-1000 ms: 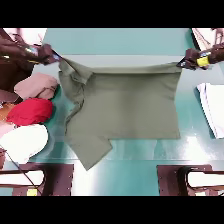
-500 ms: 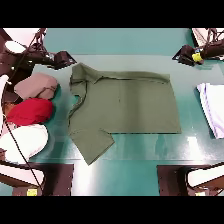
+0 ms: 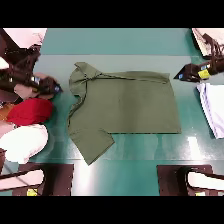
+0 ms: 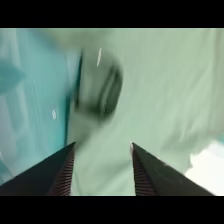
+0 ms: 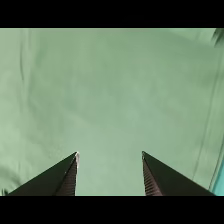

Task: Fold the shirts.

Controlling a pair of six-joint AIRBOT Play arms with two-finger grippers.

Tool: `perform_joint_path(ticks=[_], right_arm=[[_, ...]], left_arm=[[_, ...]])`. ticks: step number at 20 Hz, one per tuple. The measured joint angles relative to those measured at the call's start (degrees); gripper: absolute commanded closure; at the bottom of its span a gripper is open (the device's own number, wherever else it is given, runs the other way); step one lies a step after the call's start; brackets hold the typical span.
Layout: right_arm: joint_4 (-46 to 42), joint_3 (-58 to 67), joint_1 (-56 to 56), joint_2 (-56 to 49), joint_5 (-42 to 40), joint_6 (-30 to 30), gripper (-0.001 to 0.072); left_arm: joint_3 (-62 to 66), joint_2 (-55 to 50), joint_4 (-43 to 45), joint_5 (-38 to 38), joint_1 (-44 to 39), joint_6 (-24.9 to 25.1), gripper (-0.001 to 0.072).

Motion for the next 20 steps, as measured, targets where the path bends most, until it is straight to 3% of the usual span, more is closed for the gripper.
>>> perform_joint_path(ticks=[5,9,20], right_arm=[[0.02,-12.22,0.00,9.57,-3.30,-1.49,0.0262],[0.02,-16.55,0.00,13.35,-4.92,-1.81,0.0263],[0.09,-17.94,0.00,14.82,-5.25,-1.90,0.0262]], left_arm=[[-24.70,15.23,1.53,2.91,0.31,0.57,0.0299],[-36.06,20.44,1.97,4.81,0.31,0.79,0.0298],[-44.41,22.38,-4.59,14.10,0.35,2.21,0.0301]])
